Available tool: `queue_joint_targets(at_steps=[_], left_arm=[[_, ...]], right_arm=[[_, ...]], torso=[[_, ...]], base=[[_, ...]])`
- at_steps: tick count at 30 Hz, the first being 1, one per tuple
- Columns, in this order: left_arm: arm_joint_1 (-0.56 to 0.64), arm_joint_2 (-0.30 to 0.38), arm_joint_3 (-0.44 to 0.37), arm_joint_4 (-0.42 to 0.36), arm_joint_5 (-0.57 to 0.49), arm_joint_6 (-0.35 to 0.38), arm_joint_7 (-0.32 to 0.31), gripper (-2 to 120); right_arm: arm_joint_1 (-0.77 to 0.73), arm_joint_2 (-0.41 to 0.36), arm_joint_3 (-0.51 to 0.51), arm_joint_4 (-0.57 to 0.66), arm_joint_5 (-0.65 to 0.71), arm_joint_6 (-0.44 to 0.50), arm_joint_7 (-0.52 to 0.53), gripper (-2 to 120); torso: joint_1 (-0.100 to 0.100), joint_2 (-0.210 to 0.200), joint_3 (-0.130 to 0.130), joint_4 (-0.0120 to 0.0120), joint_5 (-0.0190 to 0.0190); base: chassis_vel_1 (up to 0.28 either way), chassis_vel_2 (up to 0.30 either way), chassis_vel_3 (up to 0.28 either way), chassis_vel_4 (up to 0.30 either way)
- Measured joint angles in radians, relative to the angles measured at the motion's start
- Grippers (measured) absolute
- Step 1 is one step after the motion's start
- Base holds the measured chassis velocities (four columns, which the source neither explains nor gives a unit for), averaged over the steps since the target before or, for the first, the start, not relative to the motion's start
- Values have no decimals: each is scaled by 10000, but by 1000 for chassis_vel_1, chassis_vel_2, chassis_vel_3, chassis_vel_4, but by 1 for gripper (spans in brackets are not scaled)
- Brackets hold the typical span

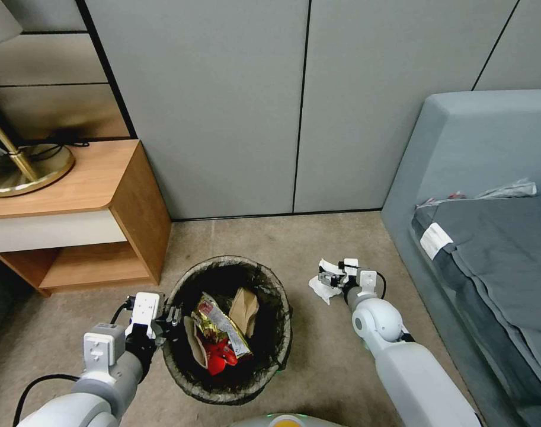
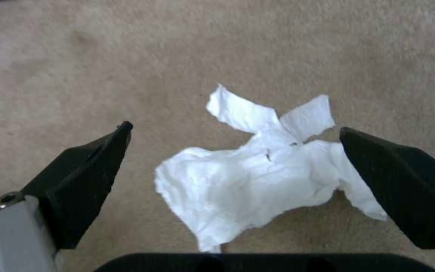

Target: Pick up the trash bin, then pick up the garbage from the floor and place it into the trash bin.

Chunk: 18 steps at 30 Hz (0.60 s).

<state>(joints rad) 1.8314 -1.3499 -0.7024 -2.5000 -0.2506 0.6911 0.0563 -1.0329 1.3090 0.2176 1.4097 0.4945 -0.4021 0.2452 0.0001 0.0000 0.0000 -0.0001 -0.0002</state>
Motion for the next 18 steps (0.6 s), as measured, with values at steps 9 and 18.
queue_joint_targets(at_steps=[9, 18], left_arm=[[-43, -19, 15, 0, 8, -8, -4, 1], [-62, 3, 26, 0, 12, -18, -7, 1]], right_arm=[[534, 126, -136, -1401, -26, 247, -68, 100], [913, 246, -308, -2576, -101, 519, -266, 100]], torso=[[0, 0, 0, 1, 2], [-1, 0, 0, 0, 2]], base=[[0, 0, 0, 0], [0, 0, 0, 0]])
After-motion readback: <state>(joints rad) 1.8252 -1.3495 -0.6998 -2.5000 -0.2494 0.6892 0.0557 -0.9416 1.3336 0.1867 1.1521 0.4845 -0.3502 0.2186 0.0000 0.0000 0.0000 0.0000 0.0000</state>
